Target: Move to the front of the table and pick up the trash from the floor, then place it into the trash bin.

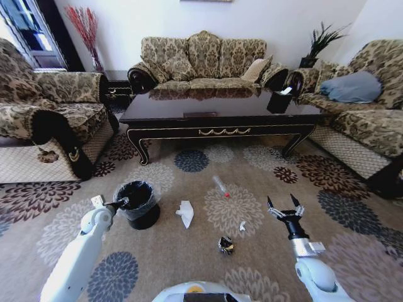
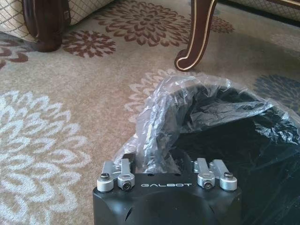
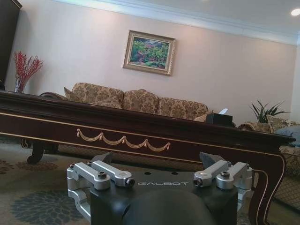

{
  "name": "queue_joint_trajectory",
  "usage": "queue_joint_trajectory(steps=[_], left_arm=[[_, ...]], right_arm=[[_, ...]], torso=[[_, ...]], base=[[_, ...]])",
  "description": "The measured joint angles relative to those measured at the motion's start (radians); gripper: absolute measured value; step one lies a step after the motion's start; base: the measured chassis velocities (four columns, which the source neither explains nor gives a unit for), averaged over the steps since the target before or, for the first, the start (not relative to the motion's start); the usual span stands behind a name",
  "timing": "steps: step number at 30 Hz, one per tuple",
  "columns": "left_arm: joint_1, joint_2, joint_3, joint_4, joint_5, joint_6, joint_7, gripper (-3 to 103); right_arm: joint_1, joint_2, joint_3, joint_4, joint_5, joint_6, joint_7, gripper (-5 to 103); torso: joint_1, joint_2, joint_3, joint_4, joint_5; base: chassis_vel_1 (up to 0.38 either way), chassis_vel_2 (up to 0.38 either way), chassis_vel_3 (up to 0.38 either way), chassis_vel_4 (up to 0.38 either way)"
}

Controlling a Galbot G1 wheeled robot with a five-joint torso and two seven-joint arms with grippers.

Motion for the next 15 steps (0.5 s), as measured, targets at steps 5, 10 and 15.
queue_joint_trajectory(steps=[5,10,15], left_arm=[[0.022,0.002,-0.015,-0.019,0.009,-0.001,0.000,36],[0.055,0.009,-0.040,-0.047,0.014,-0.005,0.000,15],[0.078,0.012,-0.059,-0.061,0.016,-0.004,0.001,5]], right_arm=[[0.000,-0.004,-0.001,-0.001,0.000,0.002,-0.002,100],[0.002,-0.006,-0.010,-0.001,-0.003,0.004,-0.003,100],[0.003,-0.007,-0.021,0.004,-0.008,0.003,0.013,100]], torso=[[0.000,0.000,0.000,0.0000,-0.0001],[0.000,0.000,0.000,-0.0001,0.0000],[0.000,0.000,0.000,0.0000,-0.0003]], base=[[0.000,0.000,0.000,0.000],[0.000,0.000,0.000,0.000],[0.000,0.000,0.000,0.000]])
